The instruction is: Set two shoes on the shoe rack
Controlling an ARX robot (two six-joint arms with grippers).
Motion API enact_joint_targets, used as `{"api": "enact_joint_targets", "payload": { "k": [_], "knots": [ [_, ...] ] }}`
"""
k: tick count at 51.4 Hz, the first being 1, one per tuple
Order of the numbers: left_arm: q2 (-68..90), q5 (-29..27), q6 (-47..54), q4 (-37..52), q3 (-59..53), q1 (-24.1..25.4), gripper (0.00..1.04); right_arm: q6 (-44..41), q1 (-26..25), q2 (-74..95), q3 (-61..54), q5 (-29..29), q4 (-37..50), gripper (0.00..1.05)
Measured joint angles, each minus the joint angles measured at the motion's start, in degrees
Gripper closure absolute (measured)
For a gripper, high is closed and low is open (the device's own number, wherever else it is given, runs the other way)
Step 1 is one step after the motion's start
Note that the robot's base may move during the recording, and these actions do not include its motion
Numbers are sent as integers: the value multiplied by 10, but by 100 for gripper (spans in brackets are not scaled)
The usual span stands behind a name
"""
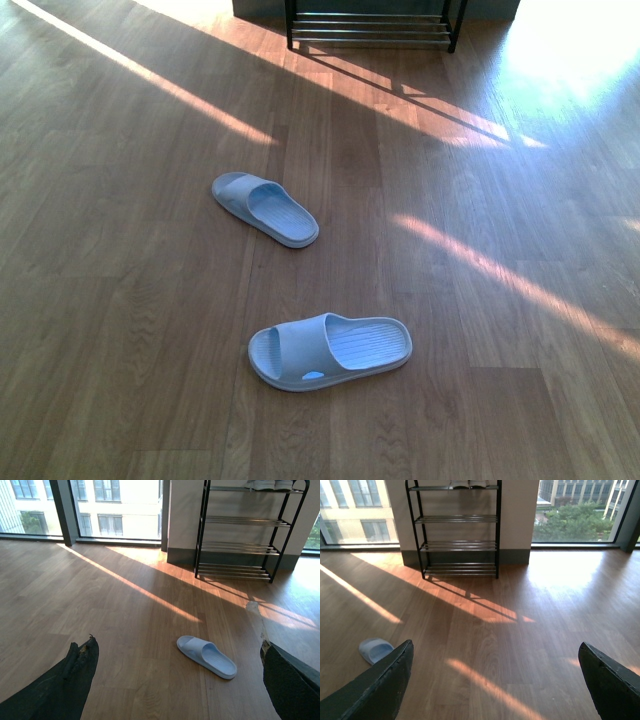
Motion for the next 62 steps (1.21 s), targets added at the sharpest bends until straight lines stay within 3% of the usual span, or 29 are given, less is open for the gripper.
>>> {"api": "enact_joint_targets", "payload": {
  "k": [62],
  "knots": [
    [0, -1, 0, 0, 0, 0, 9, 0, 0, 0, 0, -1, 0, 9]
  ]
}}
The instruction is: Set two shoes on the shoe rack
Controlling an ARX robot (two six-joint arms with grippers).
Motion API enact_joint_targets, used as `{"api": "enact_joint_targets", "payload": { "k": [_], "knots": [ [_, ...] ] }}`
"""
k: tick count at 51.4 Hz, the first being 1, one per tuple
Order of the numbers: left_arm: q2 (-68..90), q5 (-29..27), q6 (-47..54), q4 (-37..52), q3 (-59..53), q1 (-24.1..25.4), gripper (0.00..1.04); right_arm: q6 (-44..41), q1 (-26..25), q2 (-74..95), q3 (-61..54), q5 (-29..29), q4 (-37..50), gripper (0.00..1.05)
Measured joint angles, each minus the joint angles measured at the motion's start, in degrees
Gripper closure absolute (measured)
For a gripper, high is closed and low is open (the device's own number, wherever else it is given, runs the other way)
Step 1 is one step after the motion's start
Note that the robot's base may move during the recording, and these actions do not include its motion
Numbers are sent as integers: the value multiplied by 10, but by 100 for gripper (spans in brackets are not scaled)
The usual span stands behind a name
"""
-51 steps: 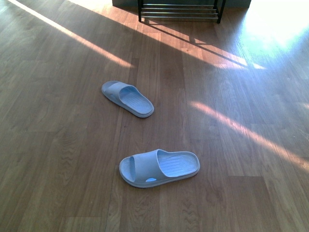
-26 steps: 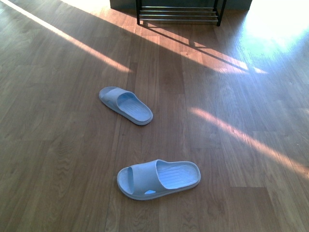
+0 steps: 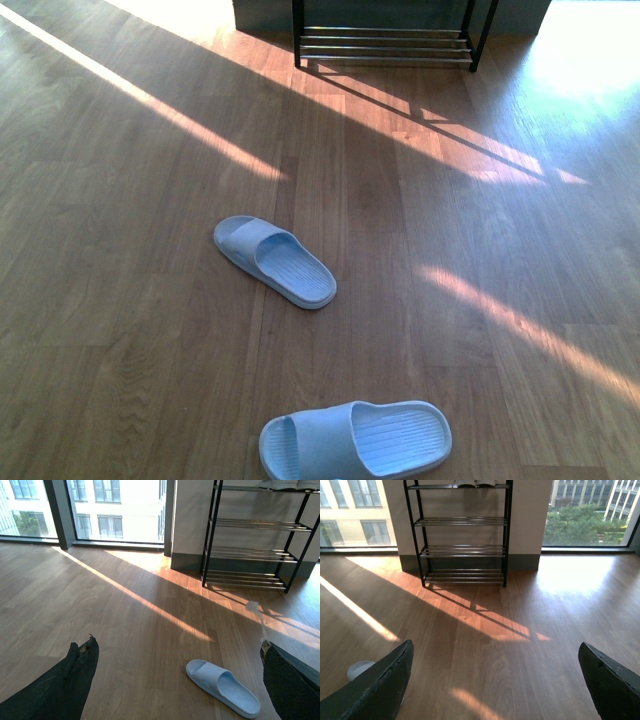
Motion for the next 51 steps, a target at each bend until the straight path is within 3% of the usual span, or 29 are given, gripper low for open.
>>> {"api": "enact_joint_targets", "payload": {
  "k": [19, 24, 28, 32, 51],
  "knots": [
    [0, 1, 0, 0, 0, 0, 9, -2, -3, 4, 0, -7, 2, 9],
    [0, 2, 0, 0, 0, 0, 9, -49, -50, 62, 2, -161, 61, 9],
    [0, 1, 0, 0, 0, 0, 9, -92, -54, 169, 8, -229, 129, 9],
    [0, 2, 0, 0, 0, 0, 9, -126, -40, 299, 25, -254, 198, 9],
    [0, 2, 0, 0, 0, 0, 9, -249, 59, 940, 148, -254, 487, 9]
  ]
}}
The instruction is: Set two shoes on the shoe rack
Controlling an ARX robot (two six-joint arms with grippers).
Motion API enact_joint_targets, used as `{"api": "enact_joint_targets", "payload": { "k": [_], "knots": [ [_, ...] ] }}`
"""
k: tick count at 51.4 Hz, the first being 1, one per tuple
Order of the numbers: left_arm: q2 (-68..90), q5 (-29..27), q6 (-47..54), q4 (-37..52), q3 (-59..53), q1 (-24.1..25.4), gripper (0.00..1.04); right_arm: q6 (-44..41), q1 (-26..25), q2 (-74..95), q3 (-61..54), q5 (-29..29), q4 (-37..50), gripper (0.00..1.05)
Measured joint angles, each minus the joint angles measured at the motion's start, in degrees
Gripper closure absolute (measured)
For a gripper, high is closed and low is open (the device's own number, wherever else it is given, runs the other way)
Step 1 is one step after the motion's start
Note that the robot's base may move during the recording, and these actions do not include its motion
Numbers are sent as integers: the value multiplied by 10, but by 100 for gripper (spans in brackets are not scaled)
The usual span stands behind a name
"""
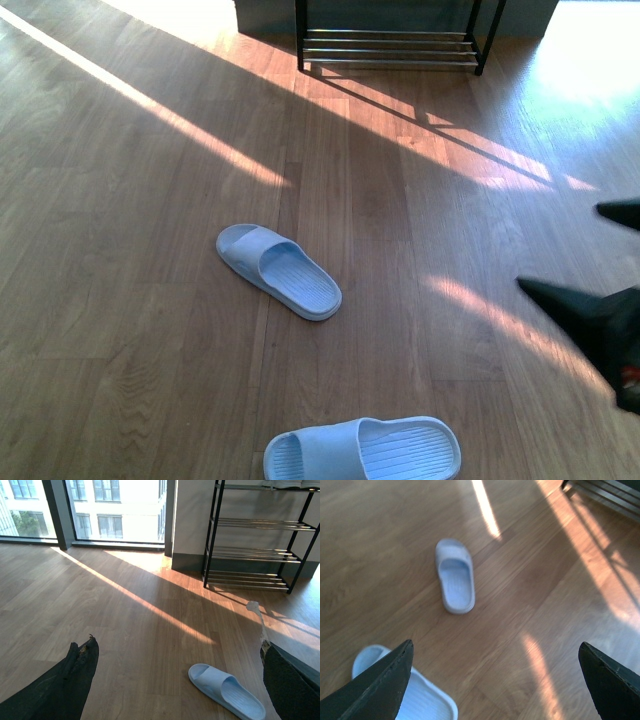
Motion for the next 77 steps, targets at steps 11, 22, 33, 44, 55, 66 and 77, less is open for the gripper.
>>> {"api": "enact_joint_targets", "payload": {
  "k": [11, 22, 33, 44, 55, 66, 77],
  "knots": [
    [0, 0, 0, 0, 0, 0, 9, -100, 31, 287, 59, -6, 67, 9],
    [0, 0, 0, 0, 0, 0, 9, -185, 59, 516, 120, 0, 112, 9],
    [0, 0, 0, 0, 0, 0, 9, -203, 102, 653, 174, -13, 112, 9],
    [0, 0, 0, 0, 0, 0, 9, -183, 147, 730, 219, -14, 142, 9],
    [0, 0, 0, 0, 0, 0, 9, -116, 173, 790, 281, 6, 176, 9],
    [0, 0, 0, 0, 0, 0, 9, -29, 183, 817, 334, 5, 186, 9],
    [0, 0, 0, 0, 0, 0, 9, 3, 203, 824, 364, -30, 139, 9]
  ]
}}
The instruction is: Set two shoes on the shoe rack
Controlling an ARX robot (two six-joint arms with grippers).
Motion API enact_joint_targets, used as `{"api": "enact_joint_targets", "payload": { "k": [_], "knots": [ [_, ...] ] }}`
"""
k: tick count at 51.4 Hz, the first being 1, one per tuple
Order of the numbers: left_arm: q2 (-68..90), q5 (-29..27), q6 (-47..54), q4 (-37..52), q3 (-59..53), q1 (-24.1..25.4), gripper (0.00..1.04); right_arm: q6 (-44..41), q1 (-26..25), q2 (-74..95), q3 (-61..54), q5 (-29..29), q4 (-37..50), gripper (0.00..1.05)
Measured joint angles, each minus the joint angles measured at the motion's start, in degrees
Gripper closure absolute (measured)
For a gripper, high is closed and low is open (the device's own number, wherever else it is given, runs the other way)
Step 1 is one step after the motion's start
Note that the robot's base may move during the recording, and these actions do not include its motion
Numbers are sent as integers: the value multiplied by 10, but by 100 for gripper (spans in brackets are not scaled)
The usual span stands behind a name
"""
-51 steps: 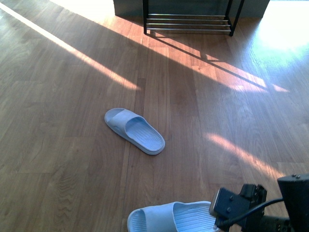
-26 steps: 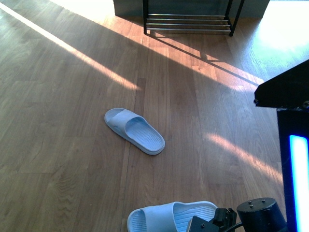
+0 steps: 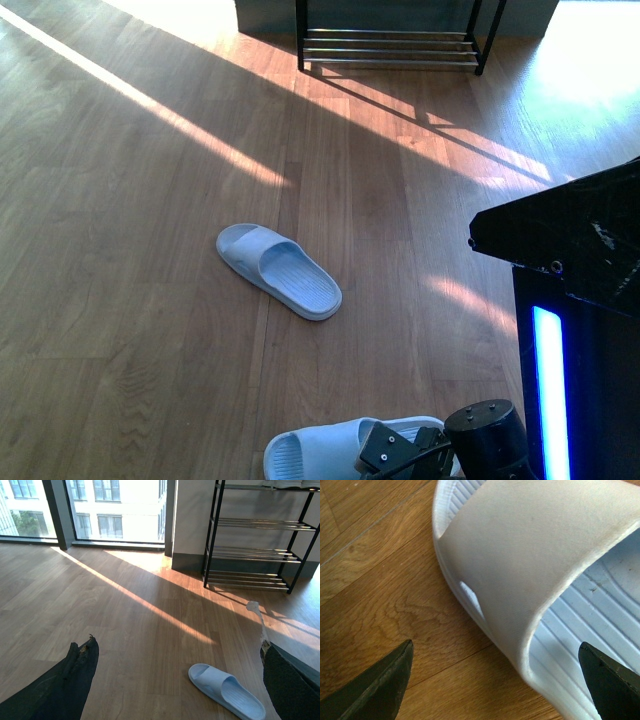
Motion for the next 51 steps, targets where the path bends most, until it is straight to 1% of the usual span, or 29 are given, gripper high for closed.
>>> {"api": "enact_joint_targets", "payload": {
  "k": [4, 5, 21, 25, 28, 35, 40, 45, 46, 51],
  "knots": [
    [0, 0, 0, 0, 0, 0, 9, 16, -1, 8, 17, 3, 1, 10],
    [0, 0, 0, 0, 0, 0, 9, 18, -1, 9, 19, 5, 1, 12],
    [0, 0, 0, 0, 0, 0, 9, 43, -5, 16, 32, 14, 10, 75],
    [0, 0, 0, 0, 0, 0, 9, 44, -12, 15, 28, 18, 18, 90],
    [0, 0, 0, 0, 0, 0, 9, 54, -21, 9, 17, 31, 33, 102],
    [0, 0, 0, 0, 0, 0, 9, 80, -40, -25, -16, 55, 67, 103],
    [0, 0, 0, 0, 0, 0, 9, 105, -65, -78, -46, 83, 96, 103],
    [0, 0, 0, 0, 0, 0, 9, 131, -97, -153, -82, 122, 112, 103],
    [0, 0, 0, 0, 0, 0, 9, 136, -109, -181, -94, 137, 111, 103],
    [0, 0, 0, 0, 0, 0, 9, 160, -154, -289, -132, 164, 86, 103]
  ]
}}
